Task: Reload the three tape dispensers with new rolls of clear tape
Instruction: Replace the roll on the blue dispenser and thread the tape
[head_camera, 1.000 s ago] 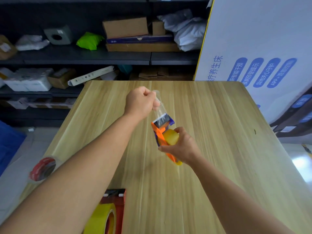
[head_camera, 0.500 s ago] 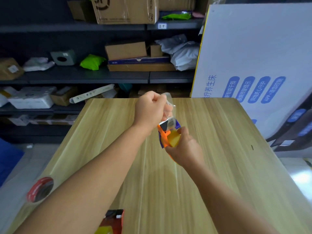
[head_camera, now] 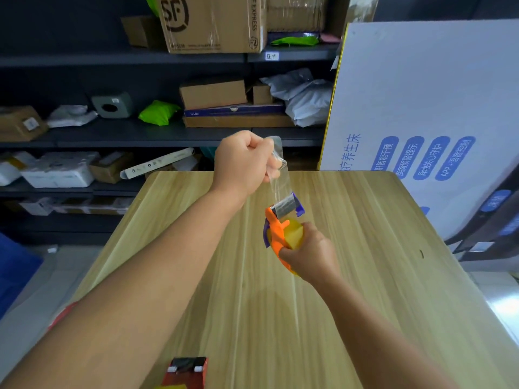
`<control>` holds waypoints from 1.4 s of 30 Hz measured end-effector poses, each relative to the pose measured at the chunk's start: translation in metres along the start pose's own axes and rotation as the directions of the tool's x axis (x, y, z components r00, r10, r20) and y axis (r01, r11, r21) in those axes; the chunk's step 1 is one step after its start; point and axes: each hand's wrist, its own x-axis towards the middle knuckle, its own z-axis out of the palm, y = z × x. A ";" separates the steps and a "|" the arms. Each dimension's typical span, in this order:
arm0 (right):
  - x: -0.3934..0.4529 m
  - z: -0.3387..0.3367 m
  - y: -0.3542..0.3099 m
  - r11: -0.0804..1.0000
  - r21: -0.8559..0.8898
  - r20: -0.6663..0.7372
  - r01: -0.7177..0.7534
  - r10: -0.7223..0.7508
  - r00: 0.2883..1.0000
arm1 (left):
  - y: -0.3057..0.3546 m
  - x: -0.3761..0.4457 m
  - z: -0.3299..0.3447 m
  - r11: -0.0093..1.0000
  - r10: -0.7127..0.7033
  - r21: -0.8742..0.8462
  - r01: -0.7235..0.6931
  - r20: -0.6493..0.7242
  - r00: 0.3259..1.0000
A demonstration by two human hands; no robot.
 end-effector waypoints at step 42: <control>-0.019 -0.010 0.020 0.914 0.404 0.180 -0.045 -0.031 0.983 | -0.086 -0.034 -0.007 0.745 -0.648 -0.052 0.665 0.181 0.740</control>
